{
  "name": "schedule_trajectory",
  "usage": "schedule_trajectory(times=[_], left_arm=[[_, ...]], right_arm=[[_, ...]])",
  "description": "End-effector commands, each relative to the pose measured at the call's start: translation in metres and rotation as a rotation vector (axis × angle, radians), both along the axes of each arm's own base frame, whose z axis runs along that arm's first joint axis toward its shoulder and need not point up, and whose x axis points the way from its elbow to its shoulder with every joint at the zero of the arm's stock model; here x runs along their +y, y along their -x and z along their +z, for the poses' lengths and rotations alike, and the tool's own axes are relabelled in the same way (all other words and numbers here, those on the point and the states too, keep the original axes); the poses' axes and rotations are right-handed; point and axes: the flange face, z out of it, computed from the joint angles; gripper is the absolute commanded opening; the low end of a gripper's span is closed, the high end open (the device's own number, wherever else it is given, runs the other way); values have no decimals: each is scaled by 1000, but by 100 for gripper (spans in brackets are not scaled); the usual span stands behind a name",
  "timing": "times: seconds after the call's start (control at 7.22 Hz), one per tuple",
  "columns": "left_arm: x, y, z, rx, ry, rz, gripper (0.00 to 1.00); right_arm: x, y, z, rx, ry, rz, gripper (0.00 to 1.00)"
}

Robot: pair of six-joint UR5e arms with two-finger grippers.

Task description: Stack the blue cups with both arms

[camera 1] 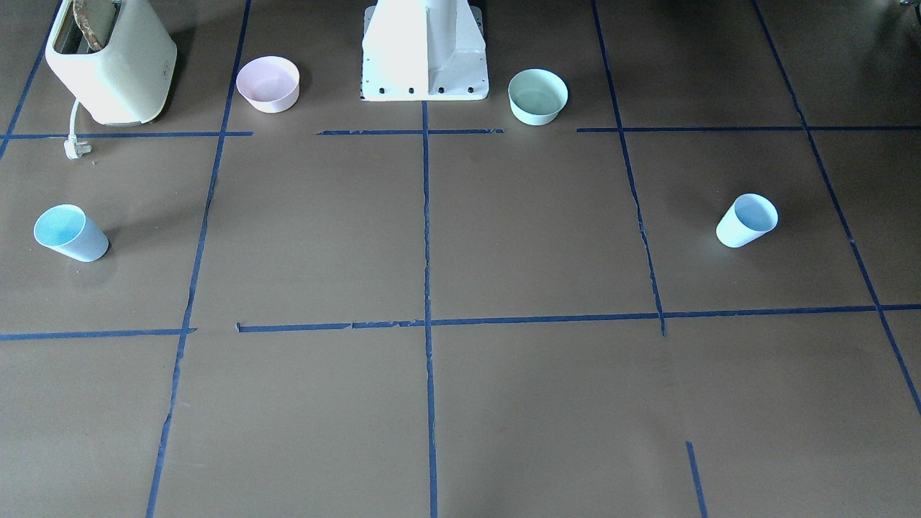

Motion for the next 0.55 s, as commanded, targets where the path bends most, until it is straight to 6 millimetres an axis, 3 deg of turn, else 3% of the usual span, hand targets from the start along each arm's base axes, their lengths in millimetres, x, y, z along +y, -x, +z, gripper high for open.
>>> schedule_trajectory(times=[0.0,0.42], left_arm=[[-16,-31,-29,20,-3,-53,100],[-6,-146,-27,30,86,-172,100]], right_arm=[[0,-7,-5,21,4,31,100],[1,-6,-3,18,12,33,100]])
